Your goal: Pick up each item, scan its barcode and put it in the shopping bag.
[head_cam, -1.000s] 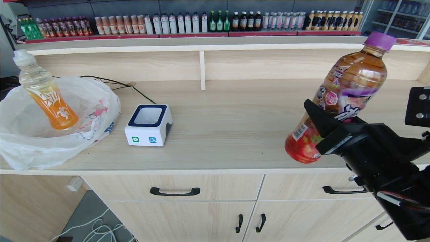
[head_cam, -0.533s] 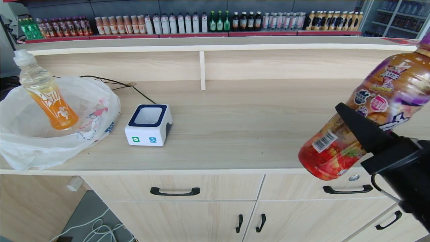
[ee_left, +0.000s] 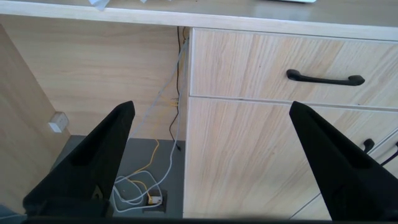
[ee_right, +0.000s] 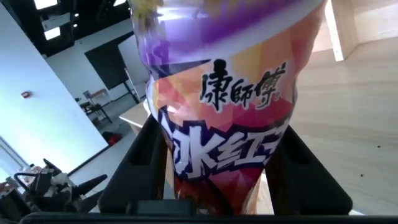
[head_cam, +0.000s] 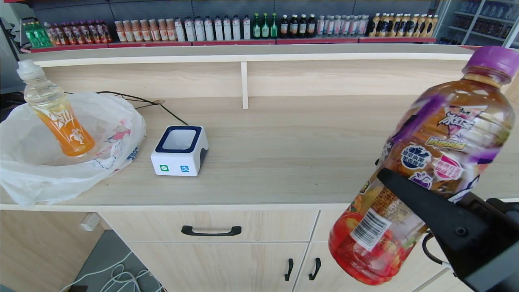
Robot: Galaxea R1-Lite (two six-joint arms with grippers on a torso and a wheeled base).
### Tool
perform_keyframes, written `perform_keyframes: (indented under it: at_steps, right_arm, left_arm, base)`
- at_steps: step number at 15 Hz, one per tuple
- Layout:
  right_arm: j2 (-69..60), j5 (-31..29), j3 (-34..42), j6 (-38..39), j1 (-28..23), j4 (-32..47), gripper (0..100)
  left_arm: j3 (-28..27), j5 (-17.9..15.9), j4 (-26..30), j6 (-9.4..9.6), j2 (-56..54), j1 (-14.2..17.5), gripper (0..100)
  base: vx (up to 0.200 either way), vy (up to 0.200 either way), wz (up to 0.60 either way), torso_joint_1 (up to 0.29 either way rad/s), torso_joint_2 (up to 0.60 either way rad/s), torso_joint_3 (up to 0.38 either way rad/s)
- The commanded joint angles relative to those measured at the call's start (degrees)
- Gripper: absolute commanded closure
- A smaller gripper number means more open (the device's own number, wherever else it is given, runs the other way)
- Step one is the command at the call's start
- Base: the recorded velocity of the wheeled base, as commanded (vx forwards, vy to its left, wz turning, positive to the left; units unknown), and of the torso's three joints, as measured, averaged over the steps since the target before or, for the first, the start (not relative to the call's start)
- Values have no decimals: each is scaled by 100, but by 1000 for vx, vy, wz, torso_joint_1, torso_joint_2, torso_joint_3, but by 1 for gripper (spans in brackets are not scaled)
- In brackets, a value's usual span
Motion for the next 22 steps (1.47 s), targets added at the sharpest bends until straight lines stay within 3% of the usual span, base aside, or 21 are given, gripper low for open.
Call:
perform_keyframes:
  at_steps: [1,5,9,22]
  right_arm:
    - [110,155,7,106,6,-9,100]
    - [365,621,-152,677,58,-9,100]
    - [540,639,-609,1715,331,-9,100]
    - [795,639,-1312,3024,331,-9,100]
  left_arm:
    - [1,0,-5,-1,-2,0,0]
    - [1,0,-5,-1,-2,0,0]
    - [1,0,-5,-1,-2,0,0]
    - [1,0,4,-1,-2,0,0]
  base:
    - [0,0,0,0,0,0]
    - [0,0,0,0,0,0]
    - [0,0,0,0,0,0]
    - [0,0,0,0,0,0]
